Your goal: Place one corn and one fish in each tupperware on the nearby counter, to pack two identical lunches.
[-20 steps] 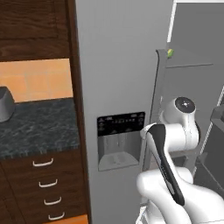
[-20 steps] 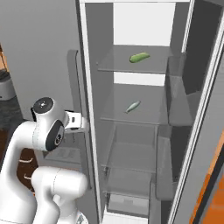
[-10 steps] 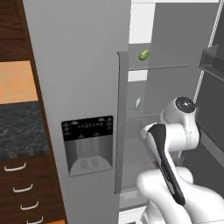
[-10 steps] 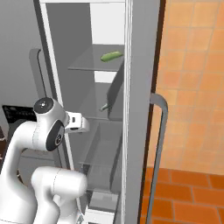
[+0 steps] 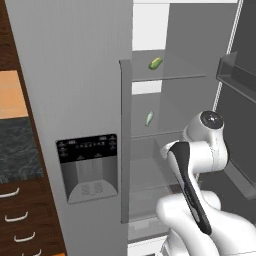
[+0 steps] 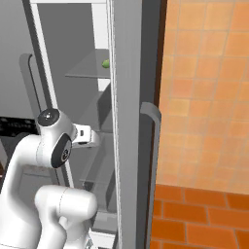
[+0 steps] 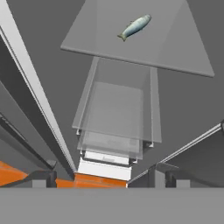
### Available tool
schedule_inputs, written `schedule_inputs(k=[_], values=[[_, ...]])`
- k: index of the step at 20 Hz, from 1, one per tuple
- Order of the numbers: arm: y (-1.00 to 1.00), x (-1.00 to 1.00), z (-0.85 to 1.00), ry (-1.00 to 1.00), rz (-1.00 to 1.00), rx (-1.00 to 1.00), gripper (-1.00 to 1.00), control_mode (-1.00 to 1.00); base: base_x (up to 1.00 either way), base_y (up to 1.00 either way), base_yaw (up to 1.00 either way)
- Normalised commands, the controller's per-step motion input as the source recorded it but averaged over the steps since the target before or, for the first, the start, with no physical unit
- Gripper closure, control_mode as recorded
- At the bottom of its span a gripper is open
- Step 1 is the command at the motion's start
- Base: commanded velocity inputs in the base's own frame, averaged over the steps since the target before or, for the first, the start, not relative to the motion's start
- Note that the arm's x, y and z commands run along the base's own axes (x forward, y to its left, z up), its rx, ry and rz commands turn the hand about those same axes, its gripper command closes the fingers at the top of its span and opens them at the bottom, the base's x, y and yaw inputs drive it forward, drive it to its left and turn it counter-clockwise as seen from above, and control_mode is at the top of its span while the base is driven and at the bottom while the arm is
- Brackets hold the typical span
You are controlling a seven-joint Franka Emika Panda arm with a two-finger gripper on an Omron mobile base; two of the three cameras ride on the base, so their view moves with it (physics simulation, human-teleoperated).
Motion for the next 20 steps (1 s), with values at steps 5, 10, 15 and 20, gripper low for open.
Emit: schedule_inputs(k=[5, 10, 15, 20], values=[[0.00, 0.62, -0.18, -0.05, 0.00, 0.04, -1.00, -1.00, 0.00, 0.00, 0.00], [0.00, 1.00, -0.28, -0.07, -0.04, 0.14, -1.00, -1.00, 0.00, 0.00, 0.00], [0.03, 0.78, 0.34, 0.06, -0.18, 0.16, -1.00, -1.00, 0.00, 0.00, 0.00], [0.00, 0.54, 0.33, 0.13, -0.14, 0.04, -1.00, -1.00, 0.00, 0.00, 0.00]])
